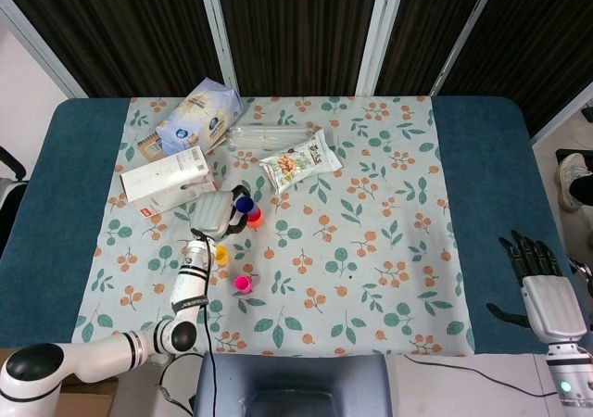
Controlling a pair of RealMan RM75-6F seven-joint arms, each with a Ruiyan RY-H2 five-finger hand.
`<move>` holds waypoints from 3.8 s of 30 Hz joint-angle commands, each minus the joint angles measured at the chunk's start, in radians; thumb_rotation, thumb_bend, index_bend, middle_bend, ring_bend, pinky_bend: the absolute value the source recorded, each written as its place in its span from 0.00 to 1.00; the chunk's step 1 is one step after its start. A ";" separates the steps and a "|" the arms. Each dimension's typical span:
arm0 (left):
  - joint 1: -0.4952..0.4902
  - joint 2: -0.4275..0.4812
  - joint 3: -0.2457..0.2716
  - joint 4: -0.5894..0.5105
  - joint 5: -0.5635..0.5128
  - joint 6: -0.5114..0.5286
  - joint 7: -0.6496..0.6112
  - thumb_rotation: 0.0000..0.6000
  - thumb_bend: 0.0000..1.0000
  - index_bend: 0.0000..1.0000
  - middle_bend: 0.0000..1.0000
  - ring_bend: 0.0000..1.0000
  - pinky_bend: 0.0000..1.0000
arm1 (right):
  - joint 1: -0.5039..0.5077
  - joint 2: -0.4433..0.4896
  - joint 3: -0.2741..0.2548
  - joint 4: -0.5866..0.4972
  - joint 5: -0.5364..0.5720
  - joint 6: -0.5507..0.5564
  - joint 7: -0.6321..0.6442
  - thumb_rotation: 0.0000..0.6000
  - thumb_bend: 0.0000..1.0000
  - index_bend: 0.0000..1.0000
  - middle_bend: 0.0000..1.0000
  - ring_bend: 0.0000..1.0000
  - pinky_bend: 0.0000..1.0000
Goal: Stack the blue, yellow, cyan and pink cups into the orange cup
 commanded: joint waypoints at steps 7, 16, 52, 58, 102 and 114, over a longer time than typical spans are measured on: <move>-0.003 -0.012 0.013 0.025 -0.009 -0.020 0.008 1.00 0.36 0.43 1.00 1.00 1.00 | 0.000 0.000 -0.001 -0.001 -0.001 0.000 -0.002 1.00 0.14 0.00 0.00 0.00 0.00; -0.011 -0.017 0.020 0.049 -0.032 -0.054 0.025 1.00 0.37 0.14 1.00 1.00 1.00 | -0.003 0.004 0.001 -0.002 -0.002 0.005 0.006 1.00 0.14 0.00 0.00 0.00 0.00; 0.190 0.179 0.244 -0.322 0.081 0.094 0.116 1.00 0.35 0.32 1.00 1.00 1.00 | -0.001 0.011 -0.012 -0.010 -0.028 0.000 0.024 1.00 0.14 0.00 0.00 0.00 0.00; 0.204 0.186 0.243 -0.312 0.083 0.088 0.105 1.00 0.35 0.34 1.00 1.00 1.00 | 0.000 0.009 -0.012 -0.009 -0.026 -0.003 0.020 1.00 0.14 0.00 0.00 0.00 0.00; 0.037 0.118 -0.057 -0.190 -0.093 0.035 0.029 1.00 0.34 0.49 1.00 1.00 1.00 | 0.001 0.016 -0.011 -0.012 -0.023 -0.005 0.034 1.00 0.14 0.00 0.00 0.00 0.00; -0.011 0.019 -0.028 -0.061 -0.093 0.024 0.025 1.00 0.34 0.49 1.00 1.00 1.00 | 0.000 0.023 -0.009 -0.011 -0.019 -0.005 0.045 1.00 0.14 0.00 0.00 0.00 0.00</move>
